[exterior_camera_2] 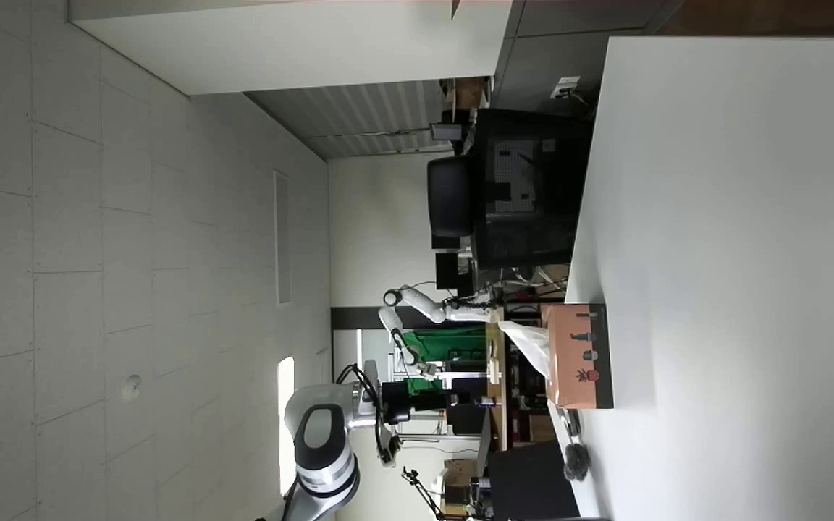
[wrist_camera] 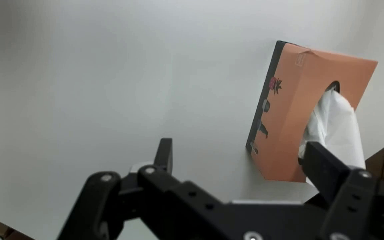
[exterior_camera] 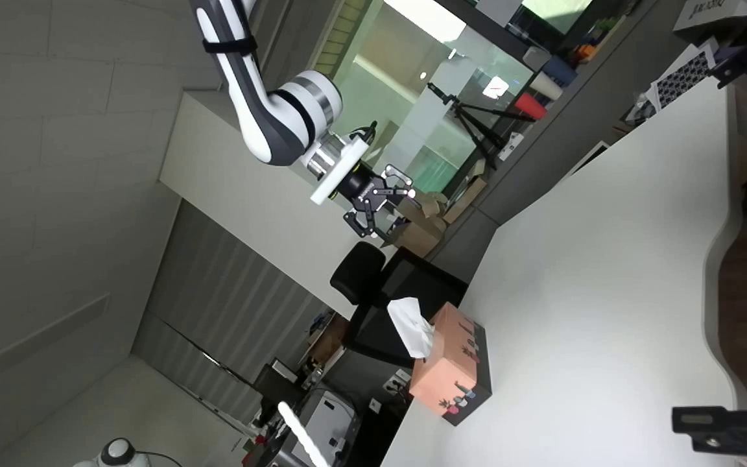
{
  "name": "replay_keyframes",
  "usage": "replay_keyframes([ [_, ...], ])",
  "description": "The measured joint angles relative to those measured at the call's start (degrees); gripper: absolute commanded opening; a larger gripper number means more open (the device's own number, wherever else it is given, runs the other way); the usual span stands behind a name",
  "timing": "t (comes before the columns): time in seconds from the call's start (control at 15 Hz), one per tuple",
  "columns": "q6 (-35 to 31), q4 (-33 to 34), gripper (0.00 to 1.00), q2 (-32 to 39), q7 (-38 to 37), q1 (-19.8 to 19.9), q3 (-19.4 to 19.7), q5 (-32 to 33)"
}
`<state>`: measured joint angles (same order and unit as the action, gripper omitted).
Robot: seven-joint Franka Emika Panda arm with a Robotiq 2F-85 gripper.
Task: Pick up the napkin and put it on the table
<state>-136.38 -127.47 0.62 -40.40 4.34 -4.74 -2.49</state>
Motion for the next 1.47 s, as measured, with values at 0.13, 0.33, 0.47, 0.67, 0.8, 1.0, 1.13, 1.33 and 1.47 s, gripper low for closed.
replay_keyframes([
  [0.13,-0.21,2.72,1.0,3.32,-4.18,-0.39,1.33,-0.2],
  [0.33,-2.33,9.63,1.0,11.04,-9.67,-1.23,3.58,-1.31],
  [0.47,-3.27,15.33,1.0,16.97,-13.39,-2.02,5.34,-2.32],
  [0.67,-2.8,24.75,1.0,25.93,-17.99,-2.63,7.96,-4.98],
  [0.8,-0.93,30.99,1.0,31.06,-20.55,-2.55,9.33,-7.4],
  [1.0,3.79,40.13,1.0,37.01,-26.01,-2.53,10.19,-10.64],
  [1.13,7.65,45.48,1.0,39.79,-30.87,-2.98,10.01,-12.56],
  [1.33,11.37,50.06,1.0,41.7,-33.91,-3.38,7.03,-17.66],
  [1.47,11.42,50.43,1.0,41.77,-34.48,-3.64,5.89,-18.24],
])
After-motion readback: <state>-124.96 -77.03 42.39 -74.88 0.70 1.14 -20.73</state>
